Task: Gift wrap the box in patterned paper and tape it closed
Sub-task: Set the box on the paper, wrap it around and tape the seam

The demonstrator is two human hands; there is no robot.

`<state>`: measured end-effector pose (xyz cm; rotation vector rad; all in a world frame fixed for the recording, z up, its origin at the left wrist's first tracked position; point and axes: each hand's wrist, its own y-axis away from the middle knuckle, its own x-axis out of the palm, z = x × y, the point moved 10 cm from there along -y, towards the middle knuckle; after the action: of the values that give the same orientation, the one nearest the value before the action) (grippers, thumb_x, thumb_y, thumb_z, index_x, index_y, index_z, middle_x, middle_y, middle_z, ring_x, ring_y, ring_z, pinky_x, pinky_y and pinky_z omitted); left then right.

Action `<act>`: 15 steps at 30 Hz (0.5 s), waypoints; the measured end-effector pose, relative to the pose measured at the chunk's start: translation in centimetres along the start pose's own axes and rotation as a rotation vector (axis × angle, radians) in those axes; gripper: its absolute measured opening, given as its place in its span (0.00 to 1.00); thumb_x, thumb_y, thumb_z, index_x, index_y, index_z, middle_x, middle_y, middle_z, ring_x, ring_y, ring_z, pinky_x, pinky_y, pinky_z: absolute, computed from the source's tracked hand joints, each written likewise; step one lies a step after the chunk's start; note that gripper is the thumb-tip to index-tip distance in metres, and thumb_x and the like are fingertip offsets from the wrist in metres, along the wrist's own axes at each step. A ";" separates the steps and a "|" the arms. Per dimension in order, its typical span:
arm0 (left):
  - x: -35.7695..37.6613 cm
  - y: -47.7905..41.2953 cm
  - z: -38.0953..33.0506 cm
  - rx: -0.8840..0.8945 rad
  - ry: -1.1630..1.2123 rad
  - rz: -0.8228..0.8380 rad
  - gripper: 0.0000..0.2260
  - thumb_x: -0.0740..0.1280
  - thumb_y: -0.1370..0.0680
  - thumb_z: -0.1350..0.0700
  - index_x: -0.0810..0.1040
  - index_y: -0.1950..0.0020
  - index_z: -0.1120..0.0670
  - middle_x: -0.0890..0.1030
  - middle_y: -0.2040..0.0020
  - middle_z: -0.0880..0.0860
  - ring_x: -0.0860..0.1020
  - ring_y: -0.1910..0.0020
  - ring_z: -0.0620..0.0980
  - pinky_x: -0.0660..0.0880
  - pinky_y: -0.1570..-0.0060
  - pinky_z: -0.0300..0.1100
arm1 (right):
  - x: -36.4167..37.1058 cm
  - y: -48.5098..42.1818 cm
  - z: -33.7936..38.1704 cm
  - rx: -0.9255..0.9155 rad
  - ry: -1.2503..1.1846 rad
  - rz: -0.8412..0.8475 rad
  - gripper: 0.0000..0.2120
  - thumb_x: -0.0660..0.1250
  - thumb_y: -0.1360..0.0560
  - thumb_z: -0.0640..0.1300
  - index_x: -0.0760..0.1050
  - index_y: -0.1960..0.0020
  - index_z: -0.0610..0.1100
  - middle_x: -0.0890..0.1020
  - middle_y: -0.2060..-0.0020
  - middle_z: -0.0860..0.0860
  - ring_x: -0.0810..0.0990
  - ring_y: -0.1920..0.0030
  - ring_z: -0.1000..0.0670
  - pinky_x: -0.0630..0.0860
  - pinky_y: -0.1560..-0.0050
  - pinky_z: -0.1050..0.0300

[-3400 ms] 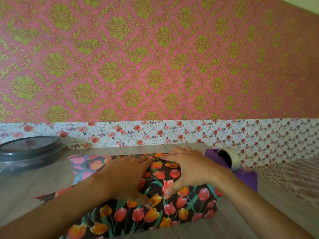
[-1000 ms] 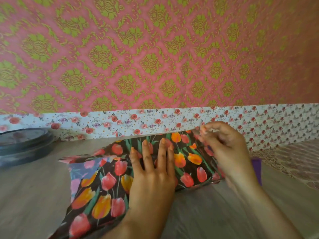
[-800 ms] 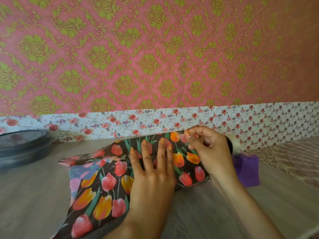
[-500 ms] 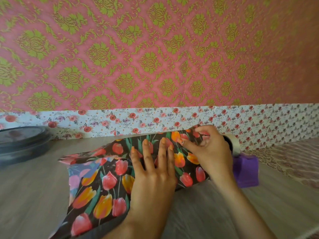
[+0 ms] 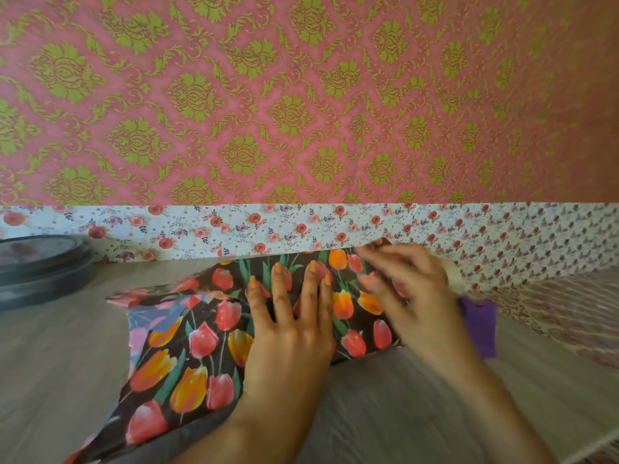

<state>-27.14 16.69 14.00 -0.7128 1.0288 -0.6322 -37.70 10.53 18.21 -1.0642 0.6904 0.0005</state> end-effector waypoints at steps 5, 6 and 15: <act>0.0 -0.3 0.7 0.039 0.051 -0.035 0.23 0.61 0.33 0.59 0.78 0.40 0.65 0.78 0.40 0.65 0.76 0.48 0.75 0.72 0.55 0.72 | 0.7 0.4 -2.1 -0.005 0.240 -0.077 0.17 0.55 0.25 0.57 0.78 0.41 0.57 0.75 0.44 0.52 0.72 0.46 0.48 0.70 0.49 0.54; 0.0 -0.3 0.7 0.042 0.068 -0.045 0.23 0.59 0.33 0.60 0.78 0.40 0.65 0.78 0.40 0.65 0.76 0.48 0.76 0.72 0.55 0.73 | -0.8 0.6 -3.6 0.019 0.257 -0.132 0.18 0.56 0.25 0.56 0.80 0.43 0.53 0.77 0.46 0.51 0.73 0.48 0.48 0.69 0.50 0.56; 0.7 -0.7 1.1 0.054 0.081 0.048 0.32 0.70 0.42 0.57 0.76 0.39 0.68 0.76 0.40 0.69 0.74 0.49 0.80 0.67 0.55 0.77 | -4.9 2.3 -20.7 0.831 0.229 0.231 0.21 0.59 0.22 0.54 0.75 0.41 0.38 0.79 0.43 0.40 0.77 0.45 0.41 0.70 0.47 0.51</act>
<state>-25.94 16.02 14.54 -0.6172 1.0966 -0.6494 -53.04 -3.32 12.73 -0.1842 0.9049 -0.1961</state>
